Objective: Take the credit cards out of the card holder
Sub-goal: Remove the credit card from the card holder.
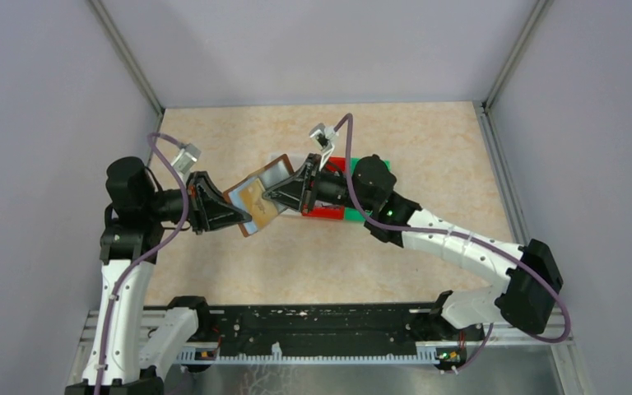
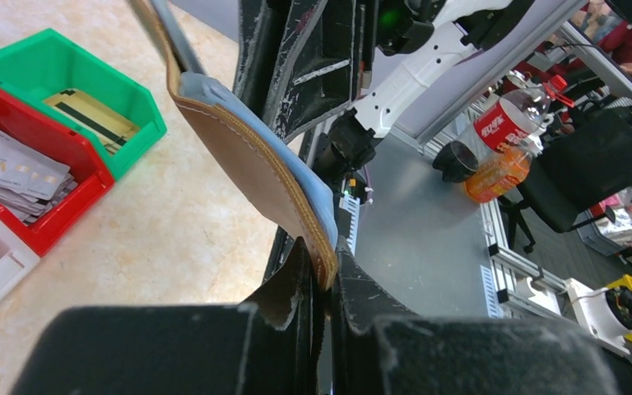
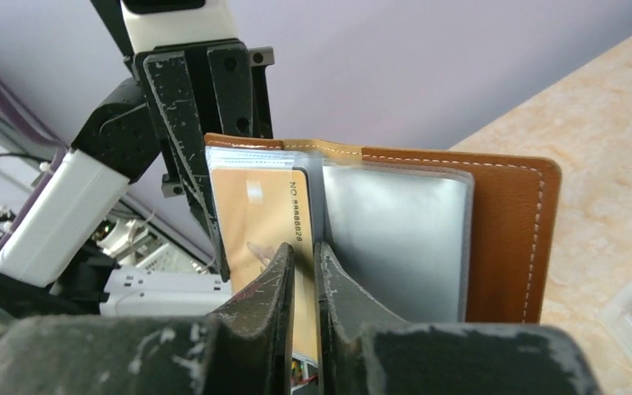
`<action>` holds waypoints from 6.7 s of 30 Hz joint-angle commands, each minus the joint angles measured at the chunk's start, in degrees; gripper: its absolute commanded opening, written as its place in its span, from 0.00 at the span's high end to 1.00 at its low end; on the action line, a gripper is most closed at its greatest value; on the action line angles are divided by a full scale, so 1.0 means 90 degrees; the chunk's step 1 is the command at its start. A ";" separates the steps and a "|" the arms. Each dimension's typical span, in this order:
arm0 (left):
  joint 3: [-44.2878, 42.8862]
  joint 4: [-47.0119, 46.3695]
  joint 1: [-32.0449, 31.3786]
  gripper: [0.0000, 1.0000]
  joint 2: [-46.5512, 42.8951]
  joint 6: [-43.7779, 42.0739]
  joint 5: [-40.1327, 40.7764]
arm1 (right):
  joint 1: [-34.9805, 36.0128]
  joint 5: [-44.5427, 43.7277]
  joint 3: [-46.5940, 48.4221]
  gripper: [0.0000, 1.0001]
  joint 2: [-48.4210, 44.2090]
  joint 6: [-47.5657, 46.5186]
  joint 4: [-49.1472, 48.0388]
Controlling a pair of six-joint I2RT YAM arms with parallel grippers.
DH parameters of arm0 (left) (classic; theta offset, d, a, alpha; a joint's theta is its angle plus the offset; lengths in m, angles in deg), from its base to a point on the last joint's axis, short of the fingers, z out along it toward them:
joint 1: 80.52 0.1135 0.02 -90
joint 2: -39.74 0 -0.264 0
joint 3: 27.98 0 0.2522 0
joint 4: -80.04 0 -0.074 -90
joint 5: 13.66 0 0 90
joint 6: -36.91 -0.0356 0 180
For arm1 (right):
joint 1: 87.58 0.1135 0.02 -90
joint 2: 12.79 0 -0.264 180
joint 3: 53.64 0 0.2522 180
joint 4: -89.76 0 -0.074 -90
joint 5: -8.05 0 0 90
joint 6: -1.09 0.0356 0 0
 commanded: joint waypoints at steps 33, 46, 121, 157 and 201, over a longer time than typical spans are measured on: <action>-0.0418 0.0647 -0.0046 1.00 0.0201 -0.0918 0.1302 | -0.0159 0.1669 -0.1190 1.00 -0.0364 0.2294 -0.3609; -0.0447 0.0536 -0.0046 1.00 0.0206 -0.0802 0.0924 | -0.0178 0.0672 -0.1260 1.00 -0.0936 0.1160 -0.1924; -0.0427 0.0489 -0.0046 1.00 0.0148 -0.0763 0.0087 | -0.0623 0.2113 0.1104 0.67 -0.0012 0.0131 0.0395; -0.0351 0.0474 -0.0046 1.00 0.0050 -0.0784 0.0042 | -0.0487 0.2377 -0.0133 0.74 0.0213 0.2289 -0.2598; -0.0389 0.0504 -0.0046 1.00 0.0033 -0.0909 0.0038 | 0.0143 0.1445 0.0377 1.00 -0.0276 0.0607 -0.0731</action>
